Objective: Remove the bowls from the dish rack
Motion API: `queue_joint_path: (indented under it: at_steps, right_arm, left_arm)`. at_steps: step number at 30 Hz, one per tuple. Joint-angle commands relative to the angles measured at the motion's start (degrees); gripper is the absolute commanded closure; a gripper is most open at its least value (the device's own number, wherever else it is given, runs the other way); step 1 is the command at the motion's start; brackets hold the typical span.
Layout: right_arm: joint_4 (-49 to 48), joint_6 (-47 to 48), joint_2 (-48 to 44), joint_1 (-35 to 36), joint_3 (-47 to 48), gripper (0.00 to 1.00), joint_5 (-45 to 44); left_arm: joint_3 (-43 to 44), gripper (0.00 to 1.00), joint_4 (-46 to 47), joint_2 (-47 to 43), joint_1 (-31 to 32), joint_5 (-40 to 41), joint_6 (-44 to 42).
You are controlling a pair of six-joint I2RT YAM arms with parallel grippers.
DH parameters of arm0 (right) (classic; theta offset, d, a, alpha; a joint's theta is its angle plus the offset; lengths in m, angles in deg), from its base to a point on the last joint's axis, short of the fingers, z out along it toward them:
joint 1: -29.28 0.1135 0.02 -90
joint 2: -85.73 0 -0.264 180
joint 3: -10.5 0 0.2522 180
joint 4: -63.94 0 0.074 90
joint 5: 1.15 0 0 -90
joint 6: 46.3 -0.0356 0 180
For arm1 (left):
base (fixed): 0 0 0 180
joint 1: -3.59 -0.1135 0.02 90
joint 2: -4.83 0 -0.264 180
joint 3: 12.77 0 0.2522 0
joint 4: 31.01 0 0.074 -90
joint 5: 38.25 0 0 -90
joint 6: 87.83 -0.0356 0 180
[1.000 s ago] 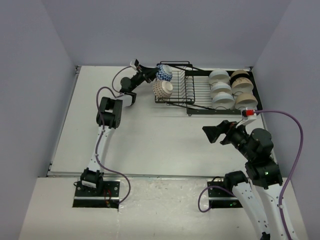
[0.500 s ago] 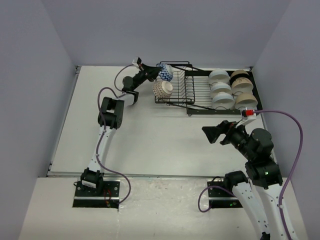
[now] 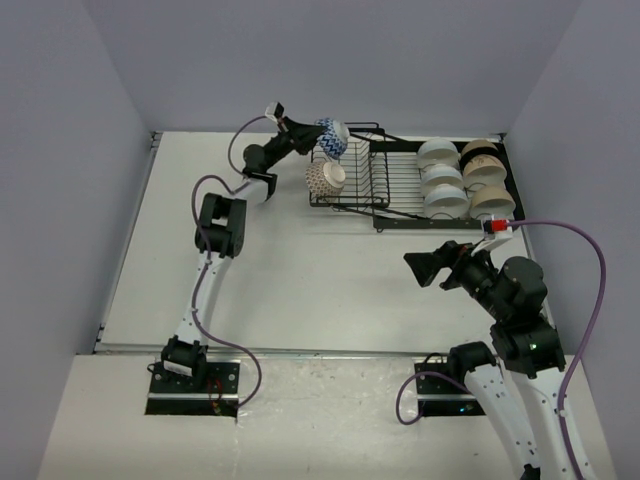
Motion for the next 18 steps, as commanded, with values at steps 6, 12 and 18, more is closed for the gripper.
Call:
queue_joint_path:
  at_steps: [6, 12, 18]
  right_arm:
    - [-1.64, 0.51, 0.05, -0.14, 0.1, 0.01, 0.41]
    - [-1.72, 0.6, -0.22, -0.14, 0.01, 0.01, 0.06]
    - [-1.37, 0.86, 0.05, -0.23, 0.54, 0.01, -0.64]
  left_arm:
    - [-1.4, 1.0, -14.46, -18.93, -0.46, -8.29, -17.57]
    - [0.26, 1.0, -24.69, -24.31, -0.46, -9.79, -25.74]
    - [-1.92, 1.0, -44.57, -31.06, 0.06, -12.34, -43.81]
